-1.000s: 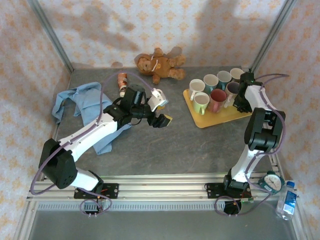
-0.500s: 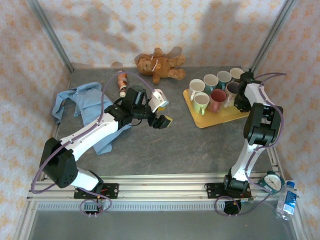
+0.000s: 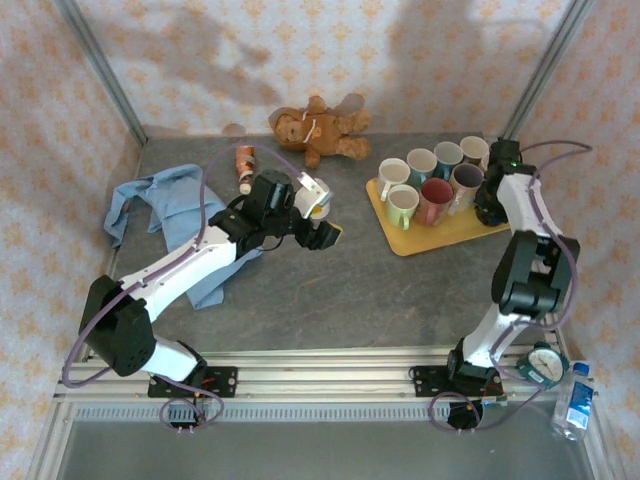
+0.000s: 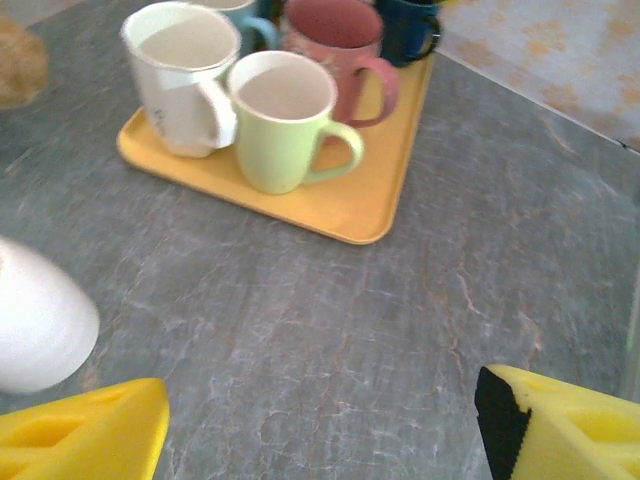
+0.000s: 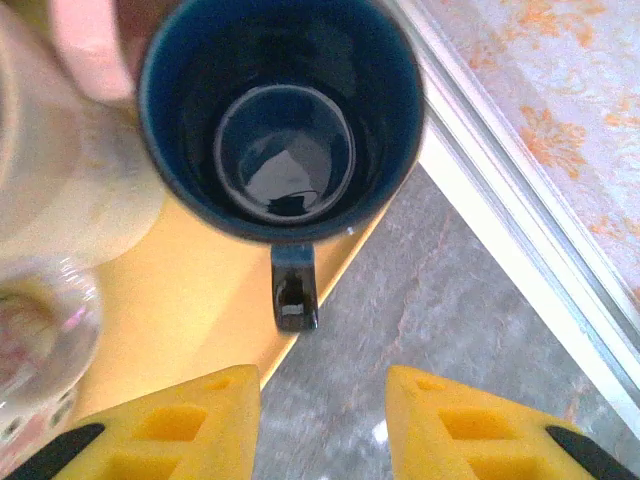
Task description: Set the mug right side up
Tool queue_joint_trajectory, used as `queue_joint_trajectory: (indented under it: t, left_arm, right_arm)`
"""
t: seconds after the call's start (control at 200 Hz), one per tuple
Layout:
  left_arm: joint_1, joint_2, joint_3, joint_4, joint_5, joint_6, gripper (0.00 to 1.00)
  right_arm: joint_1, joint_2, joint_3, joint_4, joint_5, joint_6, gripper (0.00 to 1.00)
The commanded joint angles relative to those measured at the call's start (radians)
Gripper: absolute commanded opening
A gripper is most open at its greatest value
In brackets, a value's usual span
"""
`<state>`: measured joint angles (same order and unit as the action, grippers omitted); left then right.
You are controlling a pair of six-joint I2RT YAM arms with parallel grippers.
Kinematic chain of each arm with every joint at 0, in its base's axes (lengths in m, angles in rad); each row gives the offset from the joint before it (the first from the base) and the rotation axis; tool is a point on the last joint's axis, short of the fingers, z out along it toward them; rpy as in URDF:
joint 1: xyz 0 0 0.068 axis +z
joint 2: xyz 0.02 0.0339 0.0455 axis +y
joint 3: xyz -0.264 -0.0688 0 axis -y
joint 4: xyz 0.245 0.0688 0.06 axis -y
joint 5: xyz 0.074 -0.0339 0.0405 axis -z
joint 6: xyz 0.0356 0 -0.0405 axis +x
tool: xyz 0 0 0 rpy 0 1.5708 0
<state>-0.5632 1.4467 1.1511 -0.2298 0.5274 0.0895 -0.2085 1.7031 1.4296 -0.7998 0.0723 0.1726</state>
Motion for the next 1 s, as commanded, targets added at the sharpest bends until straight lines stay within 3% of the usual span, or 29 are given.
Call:
queue_joint_trajectory:
  t: [0.0, 0.155, 0.37, 0.616, 0.996]
  left_arm:
    - [-0.005, 0.015, 0.076, -0.092, -0.178, -0.185, 0.79]
    - [-0.004, 0.056, 0.138, -0.207, -0.335, -0.321, 0.77]
    - [0.000, 0.149, 0.258, -0.332, -0.467, -0.361, 0.84]
    - [0.102, 0.305, 0.384, -0.344, -0.372, -0.355, 0.91]
    - [0.184, 0.581, 0.591, -0.290, -0.270, -0.309, 0.91]
  right_arm:
    - [0.006, -0.144, -0.057, 0.018, -0.118, 0.036, 0.36]
    - [0.053, -0.256, -0.113, 0.057, -0.374, 0.034, 0.36]
    - [0.182, -0.269, -0.061, -0.045, -0.400, 0.019, 0.37]
    - [0.218, -0.293, -0.061, -0.038, -0.429, 0.033, 0.39]
    - [0.222, -0.291, -0.054, -0.039, -0.461, 0.071, 0.40]
